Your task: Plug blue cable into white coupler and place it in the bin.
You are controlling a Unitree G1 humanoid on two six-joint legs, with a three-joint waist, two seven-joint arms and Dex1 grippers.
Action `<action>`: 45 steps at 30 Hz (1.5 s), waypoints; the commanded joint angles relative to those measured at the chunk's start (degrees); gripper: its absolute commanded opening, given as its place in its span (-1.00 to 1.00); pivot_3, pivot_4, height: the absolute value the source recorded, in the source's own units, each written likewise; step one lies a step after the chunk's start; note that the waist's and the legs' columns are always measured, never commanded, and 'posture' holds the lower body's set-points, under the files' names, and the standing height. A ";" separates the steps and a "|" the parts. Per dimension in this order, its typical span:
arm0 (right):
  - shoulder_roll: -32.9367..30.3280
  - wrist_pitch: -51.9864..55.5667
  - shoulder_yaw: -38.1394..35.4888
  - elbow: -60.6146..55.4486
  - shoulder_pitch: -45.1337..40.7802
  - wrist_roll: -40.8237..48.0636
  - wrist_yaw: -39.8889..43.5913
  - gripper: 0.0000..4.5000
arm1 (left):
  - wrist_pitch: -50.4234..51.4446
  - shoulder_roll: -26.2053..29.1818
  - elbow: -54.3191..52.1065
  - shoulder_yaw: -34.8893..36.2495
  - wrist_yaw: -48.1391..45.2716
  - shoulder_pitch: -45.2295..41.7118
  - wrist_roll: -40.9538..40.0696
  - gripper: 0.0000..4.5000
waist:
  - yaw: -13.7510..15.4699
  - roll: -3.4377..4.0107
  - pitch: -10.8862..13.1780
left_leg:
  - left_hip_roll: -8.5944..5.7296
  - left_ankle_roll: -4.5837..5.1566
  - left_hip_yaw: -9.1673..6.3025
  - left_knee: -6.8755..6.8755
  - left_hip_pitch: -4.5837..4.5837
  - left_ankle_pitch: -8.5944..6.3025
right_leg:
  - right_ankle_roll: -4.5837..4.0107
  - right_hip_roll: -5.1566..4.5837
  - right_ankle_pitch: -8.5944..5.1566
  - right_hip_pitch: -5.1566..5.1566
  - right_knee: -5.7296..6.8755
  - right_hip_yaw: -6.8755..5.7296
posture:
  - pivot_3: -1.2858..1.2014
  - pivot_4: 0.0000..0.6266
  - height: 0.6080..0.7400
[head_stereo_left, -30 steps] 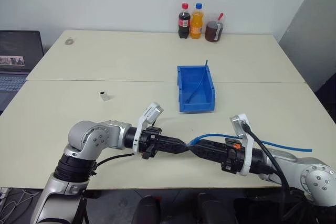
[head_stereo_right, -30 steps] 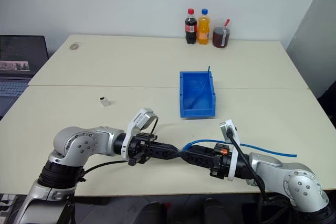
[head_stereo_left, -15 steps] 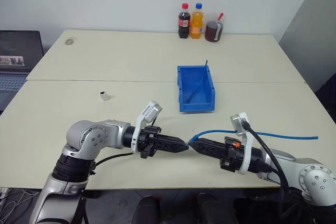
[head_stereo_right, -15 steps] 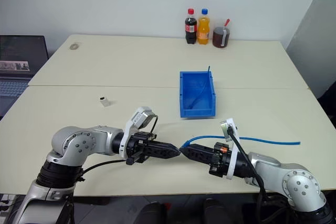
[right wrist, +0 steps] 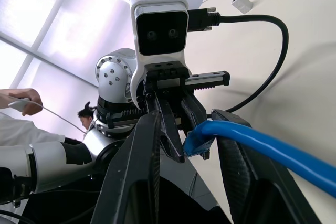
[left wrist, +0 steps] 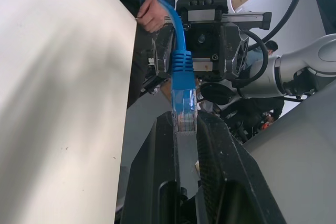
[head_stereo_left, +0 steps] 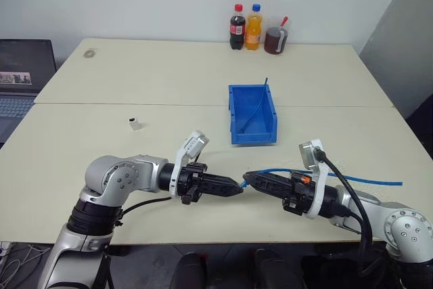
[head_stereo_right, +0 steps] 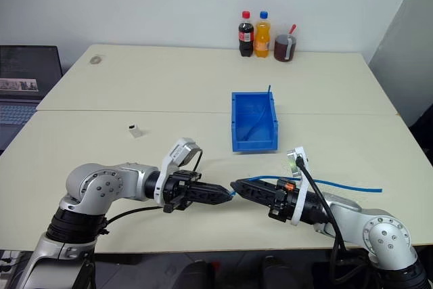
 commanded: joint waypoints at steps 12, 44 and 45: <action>0.94 0.11 0.72 -0.62 0.03 1.05 1.22 -0.30 | 0.20 -0.13 -1.63 0.20 0.44 -0.48 -1.45 -0.91 | 0.00 0.00 0.00 | 0.00 0.00 0.00 0.00 0.00 0.00 | 0.00 0.00 0.00 0.00 0.00 0.01 | 0.03 -0.52 1.00; 0.10 0.26 0.09 0.52 0.16 0.24 1.99 -0.90 | -12.44 6.38 -3.44 -3.32 -8.47 2.70 5.27 -0.32 | -0.07 0.01 0.01 | 0.01 0.00 0.02 0.00 0.01 0.00 | -0.01 0.01 -0.01 0.00 0.00 0.03 | 0.03 -0.52 1.00; -0.03 0.15 -0.21 0.56 -0.01 0.26 1.85 -0.90 | -14.96 7.64 -2.91 -4.11 -9.93 2.86 7.29 -0.24 | -0.07 0.01 0.01 | 0.01 0.00 0.04 -0.01 0.02 0.00 | -0.02 0.02 -0.01 -0.01 0.00 0.04 | 0.03 -0.52 1.00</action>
